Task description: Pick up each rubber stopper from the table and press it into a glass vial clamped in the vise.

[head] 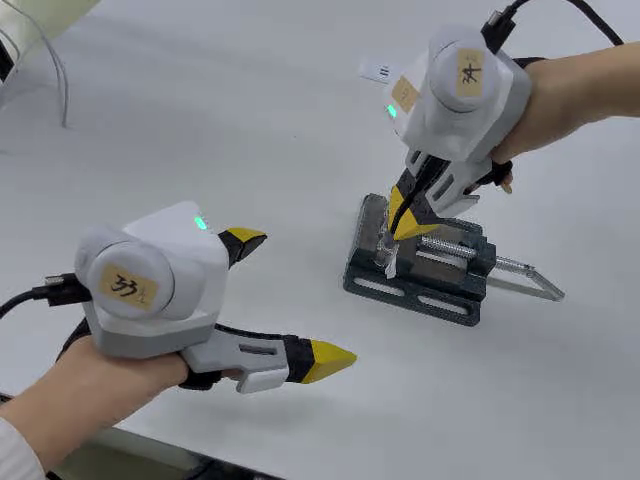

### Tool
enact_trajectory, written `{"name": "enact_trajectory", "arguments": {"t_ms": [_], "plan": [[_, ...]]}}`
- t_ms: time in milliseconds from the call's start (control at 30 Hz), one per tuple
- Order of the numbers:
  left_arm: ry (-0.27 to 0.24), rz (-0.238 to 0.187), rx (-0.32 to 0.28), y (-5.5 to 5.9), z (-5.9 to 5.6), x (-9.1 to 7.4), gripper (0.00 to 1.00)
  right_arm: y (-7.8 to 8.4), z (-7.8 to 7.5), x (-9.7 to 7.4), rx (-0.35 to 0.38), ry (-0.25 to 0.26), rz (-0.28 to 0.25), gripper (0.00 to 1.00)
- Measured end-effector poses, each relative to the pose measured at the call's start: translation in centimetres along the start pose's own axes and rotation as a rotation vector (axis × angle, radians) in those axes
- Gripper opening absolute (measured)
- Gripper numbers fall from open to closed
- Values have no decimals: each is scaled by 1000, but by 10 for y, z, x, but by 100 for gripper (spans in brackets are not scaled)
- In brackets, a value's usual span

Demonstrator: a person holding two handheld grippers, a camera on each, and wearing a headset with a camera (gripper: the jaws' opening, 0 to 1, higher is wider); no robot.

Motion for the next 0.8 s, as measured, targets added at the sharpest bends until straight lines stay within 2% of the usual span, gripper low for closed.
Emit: {"name": "enact_trajectory", "arguments": {"t_ms": [200,467,633,800], "plan": [[6,7,-3,3,0,2,91,-2,0,1,25,-19,5,0],[15,10,-10,4,-2,5,91,-1,3,1,66,7,15,0],[8,11,-19,6,3,4,91,0,5,2,68,20,6,0],[2,5,-29,6,6,6,91,-3,5,2,61,17,31,0]]}}
Point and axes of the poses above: the centre of the closed fingertips' face, and the gripper's own axes: x roughly forward along the fingers, z roughly to its left, y roughly out of its underside, the point moved 1 cm from there along -x, roughly backward along the fingers, and after that the axes turned 9 degrees about z, right-handed, at the moved point
